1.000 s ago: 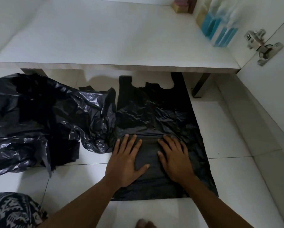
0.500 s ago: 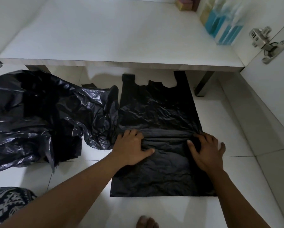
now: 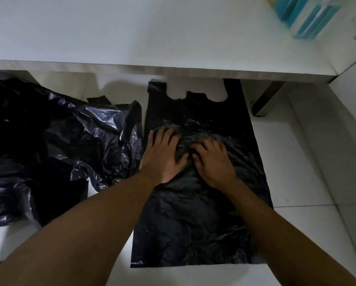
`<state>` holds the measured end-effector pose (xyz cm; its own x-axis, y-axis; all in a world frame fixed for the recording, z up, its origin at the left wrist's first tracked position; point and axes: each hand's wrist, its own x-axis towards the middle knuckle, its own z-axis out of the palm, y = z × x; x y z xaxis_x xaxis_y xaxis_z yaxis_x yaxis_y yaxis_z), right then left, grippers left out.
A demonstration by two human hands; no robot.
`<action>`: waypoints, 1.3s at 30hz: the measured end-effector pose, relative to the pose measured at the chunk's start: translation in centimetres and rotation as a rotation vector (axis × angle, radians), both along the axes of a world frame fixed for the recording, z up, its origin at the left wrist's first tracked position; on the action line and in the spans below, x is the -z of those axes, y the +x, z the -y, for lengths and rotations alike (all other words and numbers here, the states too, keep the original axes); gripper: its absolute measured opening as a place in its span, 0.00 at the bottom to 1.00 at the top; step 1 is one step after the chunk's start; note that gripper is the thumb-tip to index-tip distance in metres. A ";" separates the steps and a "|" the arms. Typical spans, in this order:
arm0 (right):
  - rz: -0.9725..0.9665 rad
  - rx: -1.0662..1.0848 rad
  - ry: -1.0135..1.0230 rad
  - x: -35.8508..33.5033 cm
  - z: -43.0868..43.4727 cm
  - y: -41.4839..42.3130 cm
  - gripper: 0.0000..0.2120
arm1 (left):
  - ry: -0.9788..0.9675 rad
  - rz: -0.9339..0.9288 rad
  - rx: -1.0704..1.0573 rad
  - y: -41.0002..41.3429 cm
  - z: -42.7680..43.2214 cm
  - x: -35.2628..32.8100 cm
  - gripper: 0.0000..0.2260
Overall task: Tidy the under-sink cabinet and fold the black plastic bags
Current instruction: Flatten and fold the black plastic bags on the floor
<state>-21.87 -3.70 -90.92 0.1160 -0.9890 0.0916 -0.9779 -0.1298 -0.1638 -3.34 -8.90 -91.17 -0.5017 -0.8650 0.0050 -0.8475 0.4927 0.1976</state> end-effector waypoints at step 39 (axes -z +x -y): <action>0.785 0.262 0.430 -5.4 23.5 4.4 0.11 | 0.084 0.061 -0.020 -0.3 0.4 0.0 0.42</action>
<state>-17.43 -27.16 -85.52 -0.0556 -0.9419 -0.3311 -0.5561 0.3047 -0.7733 -3.65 -9.32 -91.17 -0.4819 -0.8707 -0.0985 -0.8685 0.4597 0.1853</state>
